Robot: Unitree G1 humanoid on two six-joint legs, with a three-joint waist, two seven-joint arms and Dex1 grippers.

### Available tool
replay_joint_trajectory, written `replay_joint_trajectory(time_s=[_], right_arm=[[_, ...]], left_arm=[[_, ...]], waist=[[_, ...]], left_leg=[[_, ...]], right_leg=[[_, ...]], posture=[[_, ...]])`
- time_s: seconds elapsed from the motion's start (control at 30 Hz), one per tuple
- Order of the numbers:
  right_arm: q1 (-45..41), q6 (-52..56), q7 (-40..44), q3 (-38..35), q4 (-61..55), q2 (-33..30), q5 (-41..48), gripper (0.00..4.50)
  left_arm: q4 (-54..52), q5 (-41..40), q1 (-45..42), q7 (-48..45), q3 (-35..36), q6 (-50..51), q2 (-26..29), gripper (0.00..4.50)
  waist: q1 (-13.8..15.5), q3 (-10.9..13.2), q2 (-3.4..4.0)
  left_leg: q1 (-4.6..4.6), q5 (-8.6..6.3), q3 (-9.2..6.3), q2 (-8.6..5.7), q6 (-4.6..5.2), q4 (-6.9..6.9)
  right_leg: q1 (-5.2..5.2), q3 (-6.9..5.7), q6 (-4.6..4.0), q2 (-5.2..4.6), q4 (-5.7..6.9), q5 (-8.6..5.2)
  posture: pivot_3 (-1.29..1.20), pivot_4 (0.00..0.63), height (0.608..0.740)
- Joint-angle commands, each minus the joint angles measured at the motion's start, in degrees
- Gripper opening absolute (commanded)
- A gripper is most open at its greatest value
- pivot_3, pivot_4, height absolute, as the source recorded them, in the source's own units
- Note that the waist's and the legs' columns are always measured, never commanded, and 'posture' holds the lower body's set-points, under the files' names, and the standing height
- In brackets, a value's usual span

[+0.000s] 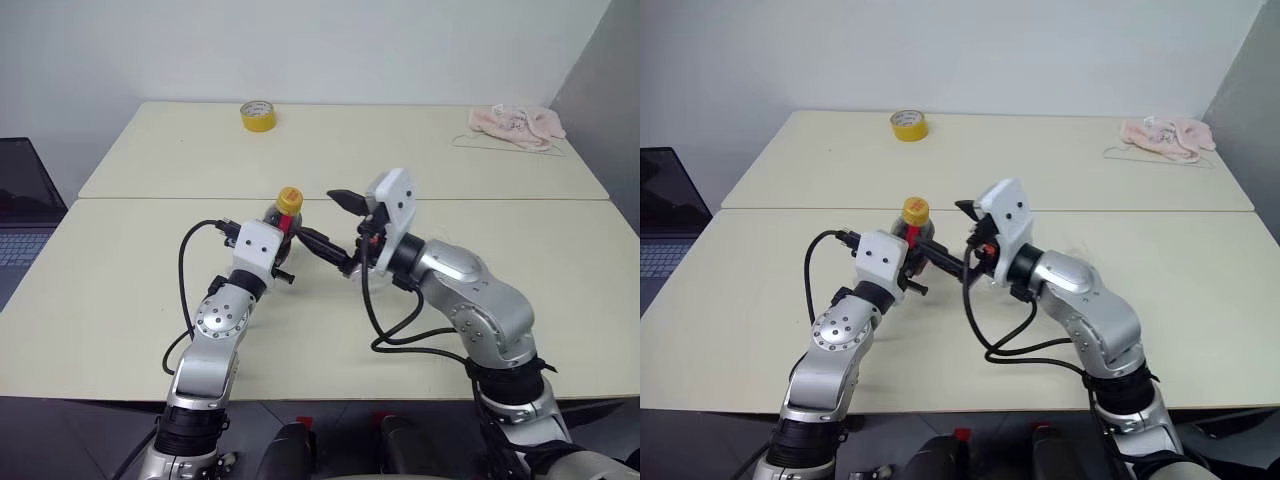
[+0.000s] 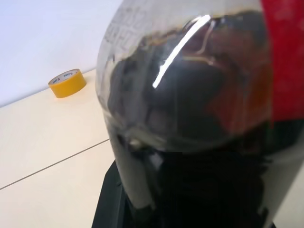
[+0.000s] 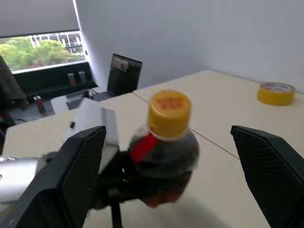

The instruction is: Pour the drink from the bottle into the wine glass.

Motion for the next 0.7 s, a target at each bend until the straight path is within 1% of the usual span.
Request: replay_joint_trajectory(time_s=[0.03, 0.07, 0.37, 0.5, 0.7], right_arm=[[-2.67, -2.22, -2.10, -0.43, 1.58, 1.76, -1.72, 4.50], [-2.98, -2.49, -2.41, -0.44, 2.14, 2.10, -2.08, 4.50], [-4.45, -5.15, -3.57, 0.98, 6.37, 4.10, -6.02, 4.50], [-4.04, -5.48, -3.55, 1.00, 6.67, 3.16, -7.51, 4.50], [-3.58, -5.04, -4.67, -1.04, 6.83, 2.65, -8.09, 4.50]], left_arm=[[-2.37, 0.09, -1.12, 0.17, -0.12, -1.84, -0.37, 0.79], [-2.41, 0.12, -1.08, 0.13, -0.13, -1.85, -0.41, 0.79], [-2.60, 0.13, -1.05, 0.16, -0.69, -1.81, -0.74, 0.79], [-2.62, 0.08, -1.05, 0.08, -0.68, -1.88, -0.65, 0.79], [-2.49, 0.02, -1.22, -0.01, -0.68, -1.99, -0.62, 0.79]], waist=[[0.02, 0.00, 0.00], [0.02, 0.00, 0.00], [0.00, 0.00, 0.00], [0.00, 0.00, 0.00], [0.00, 0.00, 0.00]], left_leg=[[0.00, 0.02, 0.01, -0.01, -0.03, 0.00], [0.00, 0.09, 0.01, -0.01, -0.17, 0.00], [0.00, 0.09, 0.03, -0.01, -0.17, -0.02], [-0.01, 0.09, 0.03, -0.01, -0.17, -0.01], [0.00, 0.09, 0.03, -0.01, -0.17, -0.02]], right_leg=[[0.00, 0.01, 0.00, 0.00, 0.00, 0.00], [0.00, 0.01, 0.00, -0.01, -0.01, 0.00], [-0.02, 0.04, 0.00, -0.01, -0.01, 0.00], [-0.02, 0.03, 0.00, -0.01, -0.01, 0.00], [-0.02, 0.03, 0.00, 0.00, -0.01, 0.00]], posture=[[0.00, 0.150, 0.740], [0.00, 0.150, 0.740], [0.00, 0.150, 0.740], [0.00, 0.150, 0.740], [0.00, 0.150, 0.740]])
